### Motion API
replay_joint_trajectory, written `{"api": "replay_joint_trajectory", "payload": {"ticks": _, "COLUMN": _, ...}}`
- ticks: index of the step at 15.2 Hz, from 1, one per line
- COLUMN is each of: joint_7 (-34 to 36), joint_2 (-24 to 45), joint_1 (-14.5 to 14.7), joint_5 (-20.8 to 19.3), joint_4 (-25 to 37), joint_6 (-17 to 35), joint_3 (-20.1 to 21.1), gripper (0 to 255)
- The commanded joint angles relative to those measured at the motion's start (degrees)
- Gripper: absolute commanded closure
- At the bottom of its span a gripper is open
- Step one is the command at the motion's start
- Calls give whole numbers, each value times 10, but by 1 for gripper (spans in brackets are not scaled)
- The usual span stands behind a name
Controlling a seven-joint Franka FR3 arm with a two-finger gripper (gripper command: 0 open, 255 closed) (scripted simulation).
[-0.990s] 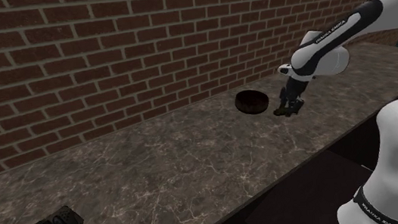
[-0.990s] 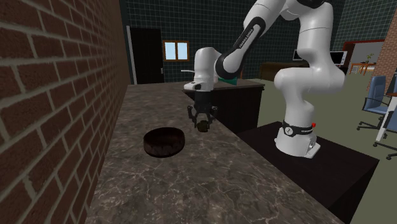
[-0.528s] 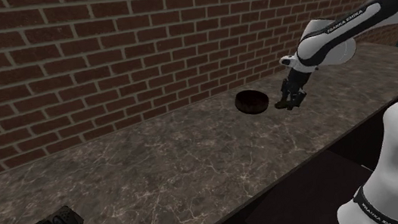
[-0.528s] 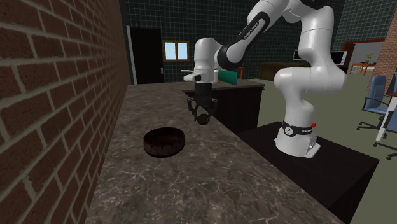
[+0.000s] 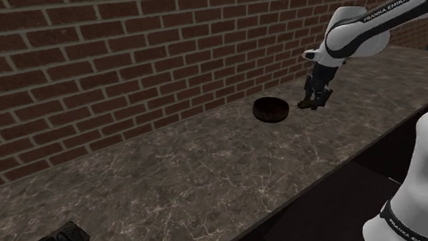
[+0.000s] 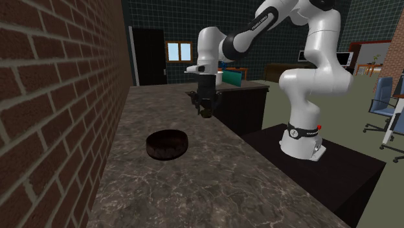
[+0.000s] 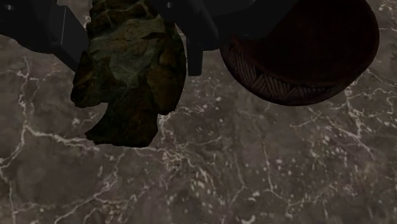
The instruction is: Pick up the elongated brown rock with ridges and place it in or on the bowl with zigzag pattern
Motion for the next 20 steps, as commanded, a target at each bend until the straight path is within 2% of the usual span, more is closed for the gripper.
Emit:
{"api": "replay_joint_trajectory", "payload": {"ticks": 1, "joint_7": -6, "joint_2": 20, "joint_1": 24, "joint_5": 20, "joint_4": 23, "joint_6": -4, "joint_3": -12, "gripper": 255}}
{"api": "replay_joint_trajectory", "payload": {"ticks": 3, "joint_7": -29, "joint_2": 71, "joint_1": 85, "joint_5": 70, "joint_4": 63, "joint_6": 1, "joint_3": -54, "gripper": 255}}
{"api": "replay_joint_trajectory", "payload": {"ticks": 5, "joint_7": -68, "joint_2": 134, "joint_1": 158, "joint_5": 141, "joint_4": 105, "joint_6": 2, "joint_3": -113, "gripper": 255}}
{"api": "replay_joint_trajectory", "payload": {"ticks": 6, "joint_7": -101, "joint_2": 179, "joint_1": 204, "joint_5": 195, "joint_4": 128, "joint_6": -2, "joint_3": -155, "gripper": 255}}
{"api": "replay_joint_trajectory", "payload": {"ticks": 7, "joint_7": -171, "joint_2": 262, "joint_1": 253, "joint_5": 302, "joint_4": 154, "joint_6": -17, "joint_3": -208, "gripper": 255}}
{"api": "replay_joint_trajectory", "payload": {"ticks": 8, "joint_7": -233, "joint_2": 344, "joint_1": 217, "joint_5": 399, "joint_4": 184, "joint_6": -44, "joint_3": -179, "gripper": 255}}
{"api": "replay_joint_trajectory", "payload": {"ticks": 9, "joint_7": -261, "joint_2": 394, "joint_1": 186, "joint_5": 452, "joint_4": 213, "joint_6": -67, "joint_3": -154, "gripper": 255}}
{"api": "replay_joint_trajectory", "payload": {"ticks": 10, "joint_7": -256, "joint_2": 405, "joint_1": 131, "joint_5": 456, "joint_4": 238, "joint_6": -74, "joint_3": -97, "gripper": 255}}
{"api": "replay_joint_trajectory", "payload": {"ticks": 14, "joint_7": -267, "joint_2": 507, "joint_1": 30, "joint_5": 528, "joint_4": 358, "joint_6": -133, "joint_3": -12, "gripper": 255}}
{"api": "replay_joint_trajectory", "payload": {"ticks": 20, "joint_7": -288, "joint_2": 532, "joint_1": 12, "joint_5": 558, "joint_4": 344, "joint_6": -104, "joint_3": 13, "gripper": 255}}
